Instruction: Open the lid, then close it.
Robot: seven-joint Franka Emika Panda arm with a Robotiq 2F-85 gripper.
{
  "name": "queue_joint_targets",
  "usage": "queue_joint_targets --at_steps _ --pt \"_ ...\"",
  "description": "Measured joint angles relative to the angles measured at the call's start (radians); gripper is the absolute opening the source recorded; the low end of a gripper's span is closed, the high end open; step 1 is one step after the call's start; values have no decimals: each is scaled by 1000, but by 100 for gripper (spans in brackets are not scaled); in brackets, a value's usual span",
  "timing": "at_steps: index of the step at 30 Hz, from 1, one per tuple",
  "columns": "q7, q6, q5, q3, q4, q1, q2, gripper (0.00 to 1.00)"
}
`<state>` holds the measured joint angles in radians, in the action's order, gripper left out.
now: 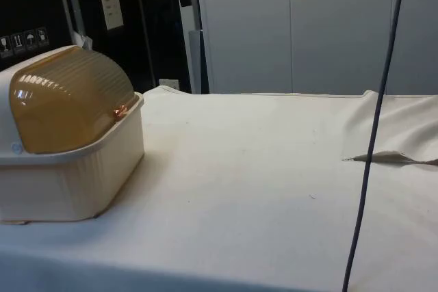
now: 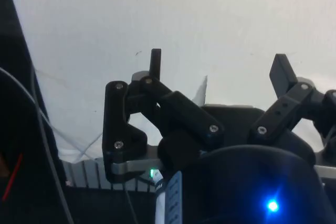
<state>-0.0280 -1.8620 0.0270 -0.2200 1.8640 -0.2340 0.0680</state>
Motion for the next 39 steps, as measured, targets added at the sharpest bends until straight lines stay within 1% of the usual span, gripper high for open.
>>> queue_joint_targets --at_steps 2,9,14,15,16,23,28,31,32,34,35,37,39 --pt "10 -17 -13 9 8 -2 1 100" --pt "21 -51 -32 23 26 -4 1 100" --pt "27 -88 -52 42 43 -6 3 100" --pt "28 -103 -57 47 51 -7 4 100" --pt "28 -103 -57 47 51 -7 4 100" --pt "36 -154 -64 65 68 -7 21 100" --pt "36 -183 -64 71 80 -7 32 100" --pt "36 -217 -64 73 92 -7 43 100" --pt "36 -217 -64 73 92 -7 43 100" --pt "36 -236 -64 75 101 -7 47 100" --pt "36 -258 -64 77 110 -7 49 100" --pt "36 -258 -64 77 110 -7 49 100" --pt "36 -286 -64 80 121 -7 50 100"
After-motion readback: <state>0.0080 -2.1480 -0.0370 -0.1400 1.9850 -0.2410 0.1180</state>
